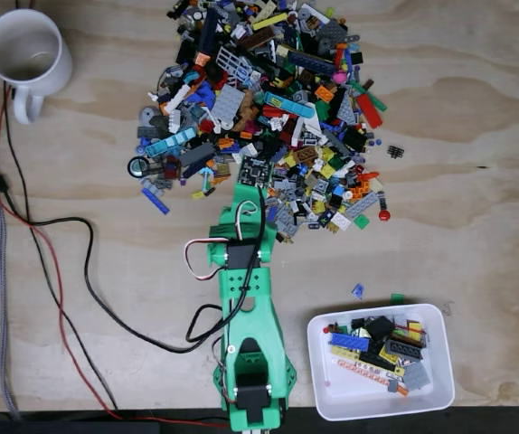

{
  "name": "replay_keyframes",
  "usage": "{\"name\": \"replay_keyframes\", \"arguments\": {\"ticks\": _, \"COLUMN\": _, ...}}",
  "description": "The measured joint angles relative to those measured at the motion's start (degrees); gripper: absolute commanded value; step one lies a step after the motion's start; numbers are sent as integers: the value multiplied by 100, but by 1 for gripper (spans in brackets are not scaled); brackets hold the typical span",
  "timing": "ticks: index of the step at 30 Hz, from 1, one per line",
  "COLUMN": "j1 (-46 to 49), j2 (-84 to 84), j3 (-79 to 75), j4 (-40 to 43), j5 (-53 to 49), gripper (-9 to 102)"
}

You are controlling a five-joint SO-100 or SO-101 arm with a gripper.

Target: Find the closest Lego and put it in the bin.

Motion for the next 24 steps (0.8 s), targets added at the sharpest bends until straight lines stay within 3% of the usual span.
{"name": "replay_keyframes", "arguments": {"ticks": 16, "j1": 352, "j2": 413, "j3": 105, "j4": 246, "j5": 448, "gripper": 15}}
{"name": "replay_keyframes", "arguments": {"ticks": 24, "j1": 677, "j2": -554, "j3": 105, "j4": 141, "j5": 1477, "gripper": 17}}
